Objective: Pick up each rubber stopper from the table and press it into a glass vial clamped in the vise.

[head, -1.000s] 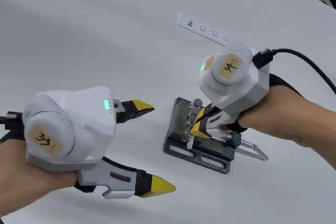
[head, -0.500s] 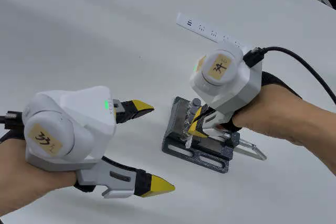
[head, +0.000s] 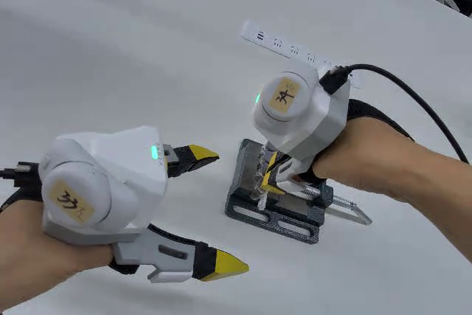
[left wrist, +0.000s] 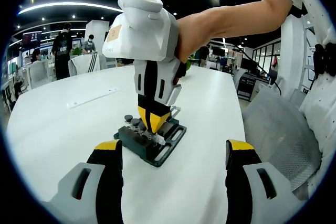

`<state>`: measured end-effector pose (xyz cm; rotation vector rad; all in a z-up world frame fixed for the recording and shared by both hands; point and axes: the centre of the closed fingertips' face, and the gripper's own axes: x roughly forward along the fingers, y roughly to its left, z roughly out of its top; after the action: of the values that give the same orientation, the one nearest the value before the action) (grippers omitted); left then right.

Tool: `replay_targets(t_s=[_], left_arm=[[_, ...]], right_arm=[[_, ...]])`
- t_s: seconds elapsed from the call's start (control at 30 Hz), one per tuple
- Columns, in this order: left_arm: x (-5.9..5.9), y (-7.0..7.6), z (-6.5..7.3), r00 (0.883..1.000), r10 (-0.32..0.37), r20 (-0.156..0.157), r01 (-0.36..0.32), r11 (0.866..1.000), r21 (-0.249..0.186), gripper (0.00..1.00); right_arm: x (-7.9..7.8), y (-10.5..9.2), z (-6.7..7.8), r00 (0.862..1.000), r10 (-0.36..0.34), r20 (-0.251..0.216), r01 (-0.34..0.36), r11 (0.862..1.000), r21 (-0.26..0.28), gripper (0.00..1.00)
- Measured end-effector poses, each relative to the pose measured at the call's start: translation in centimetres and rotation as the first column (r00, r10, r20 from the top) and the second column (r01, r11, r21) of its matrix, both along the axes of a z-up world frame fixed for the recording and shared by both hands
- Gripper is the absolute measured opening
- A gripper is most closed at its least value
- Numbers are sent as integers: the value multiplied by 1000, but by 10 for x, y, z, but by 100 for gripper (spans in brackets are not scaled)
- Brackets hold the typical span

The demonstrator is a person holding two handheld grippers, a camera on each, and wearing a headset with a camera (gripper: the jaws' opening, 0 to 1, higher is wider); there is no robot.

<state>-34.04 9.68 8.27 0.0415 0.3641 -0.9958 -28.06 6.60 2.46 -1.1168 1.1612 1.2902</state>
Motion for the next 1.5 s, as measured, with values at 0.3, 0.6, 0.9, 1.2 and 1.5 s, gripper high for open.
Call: replay_targets(t_s=[0.3, 0.6, 0.9, 1.2, 1.5], left_arm=[[-7, 13, -3, 1000, 19, -10, -18, 999, 30, 79], [-9, 13, -2, 1000, 13, -8, -12, 999, 41, 79], [-10, 15, -1, 1000, 5, -8, -5, 999, 54, 79], [-12, 17, -1, 1000, 3, -6, -2, 997, 72, 79], [-15, 23, 0, 1000, 7, -7, -6, 996, 94, 79]], right_arm=[[1, 0, 1, 999, -48, -23, 50, 994, 96, 1], [1, -1, 2, 998, -66, -20, 68, 988, 142, 1], [2, -1, 1, 996, -93, -1, 92, 977, 192, 1], [3, -1, 2, 993, -119, 8, 114, 966, 230, 1], [3, -10, 15, 984, -175, 30, 158, 941, 301, 0]])
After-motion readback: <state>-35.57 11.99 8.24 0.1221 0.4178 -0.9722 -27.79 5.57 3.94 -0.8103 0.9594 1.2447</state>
